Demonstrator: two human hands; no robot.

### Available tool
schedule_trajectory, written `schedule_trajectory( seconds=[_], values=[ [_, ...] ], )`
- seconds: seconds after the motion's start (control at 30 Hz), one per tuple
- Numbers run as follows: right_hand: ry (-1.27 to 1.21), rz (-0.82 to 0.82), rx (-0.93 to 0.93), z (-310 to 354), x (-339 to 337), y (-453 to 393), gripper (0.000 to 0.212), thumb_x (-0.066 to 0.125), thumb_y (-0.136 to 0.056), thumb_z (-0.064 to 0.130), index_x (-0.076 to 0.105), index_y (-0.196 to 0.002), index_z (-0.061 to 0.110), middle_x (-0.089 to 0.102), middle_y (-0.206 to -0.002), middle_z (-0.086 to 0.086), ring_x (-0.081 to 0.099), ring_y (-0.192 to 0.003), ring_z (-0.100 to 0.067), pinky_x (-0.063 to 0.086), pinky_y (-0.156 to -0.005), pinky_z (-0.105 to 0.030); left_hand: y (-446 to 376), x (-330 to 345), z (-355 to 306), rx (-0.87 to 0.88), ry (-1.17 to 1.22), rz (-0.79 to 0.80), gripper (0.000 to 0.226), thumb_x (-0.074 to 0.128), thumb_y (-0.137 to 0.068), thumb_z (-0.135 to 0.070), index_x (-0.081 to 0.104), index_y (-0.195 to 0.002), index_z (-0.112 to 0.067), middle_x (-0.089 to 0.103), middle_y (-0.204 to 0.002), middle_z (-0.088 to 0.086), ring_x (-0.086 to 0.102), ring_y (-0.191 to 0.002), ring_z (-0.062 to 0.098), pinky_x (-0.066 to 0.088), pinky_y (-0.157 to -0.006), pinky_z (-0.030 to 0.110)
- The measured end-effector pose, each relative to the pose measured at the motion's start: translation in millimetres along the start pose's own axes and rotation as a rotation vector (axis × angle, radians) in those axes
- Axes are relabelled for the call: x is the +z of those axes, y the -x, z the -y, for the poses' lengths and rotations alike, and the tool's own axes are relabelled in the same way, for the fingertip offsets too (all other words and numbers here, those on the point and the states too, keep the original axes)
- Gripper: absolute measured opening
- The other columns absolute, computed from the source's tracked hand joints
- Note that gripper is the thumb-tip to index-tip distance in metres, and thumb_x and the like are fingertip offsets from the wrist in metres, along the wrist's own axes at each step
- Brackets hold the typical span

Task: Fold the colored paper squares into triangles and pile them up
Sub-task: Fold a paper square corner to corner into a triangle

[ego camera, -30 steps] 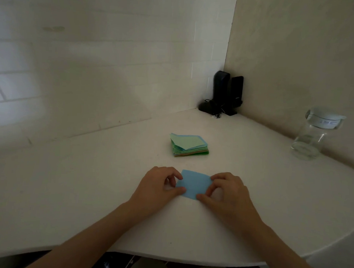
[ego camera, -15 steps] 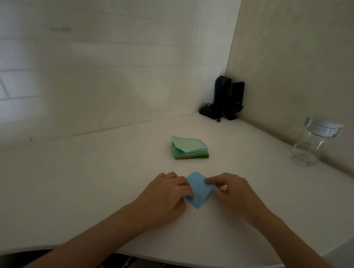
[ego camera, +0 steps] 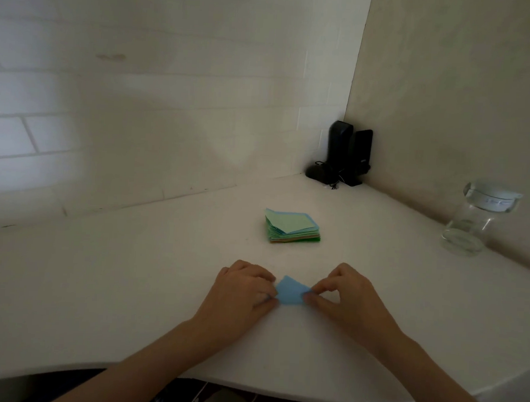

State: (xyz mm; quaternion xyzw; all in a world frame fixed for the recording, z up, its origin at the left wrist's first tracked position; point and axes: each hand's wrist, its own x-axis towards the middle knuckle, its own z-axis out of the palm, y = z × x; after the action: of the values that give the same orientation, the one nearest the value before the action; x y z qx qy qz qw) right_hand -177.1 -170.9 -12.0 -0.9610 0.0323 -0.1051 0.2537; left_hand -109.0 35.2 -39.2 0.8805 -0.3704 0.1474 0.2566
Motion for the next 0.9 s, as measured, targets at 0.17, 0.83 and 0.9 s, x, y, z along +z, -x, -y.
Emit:
schedule_trajectory(
  seconds=[0.17,0.83,0.9],
  values=[
    [-0.065,0.006,0.082,2,6,2,0.022,0.066,-0.078,0.050,0.055,-0.060,0.045,0.056,-0.086,0.004,0.054,-0.078,-0.007,0.042,-0.071,-0.024,0,-4,-3,-0.304,0.097,0.020,0.013,0.068,-0.077,-0.049,0.065,-0.076,-0.037,0.054,-0.102,-0.021,0.038,-0.104,0.002,0.023,-0.083,0.025],
    [-0.118,0.012,0.092,-7,-1,1,0.014,0.077,-0.072,0.035,0.064,-0.072,0.031,0.056,-0.076,0.011,0.051,-0.066,-0.001,0.038,-0.062,-0.006,-3,-11,1,-0.308,0.045,0.078,0.013,0.065,-0.083,-0.040,0.063,-0.096,-0.038,0.048,-0.107,-0.014,0.037,-0.104,0.009,0.024,-0.084,0.025],
    [-0.106,0.008,0.075,-5,2,3,0.015,0.076,-0.073,0.038,0.064,-0.078,0.031,0.055,-0.081,0.009,0.050,-0.069,-0.001,0.038,-0.064,-0.008,-2,-6,-2,-0.227,0.098,0.057,0.016,0.064,-0.087,-0.025,0.067,-0.102,-0.030,0.053,-0.104,-0.009,0.043,-0.099,0.011,0.031,-0.084,0.021]
  ],
)
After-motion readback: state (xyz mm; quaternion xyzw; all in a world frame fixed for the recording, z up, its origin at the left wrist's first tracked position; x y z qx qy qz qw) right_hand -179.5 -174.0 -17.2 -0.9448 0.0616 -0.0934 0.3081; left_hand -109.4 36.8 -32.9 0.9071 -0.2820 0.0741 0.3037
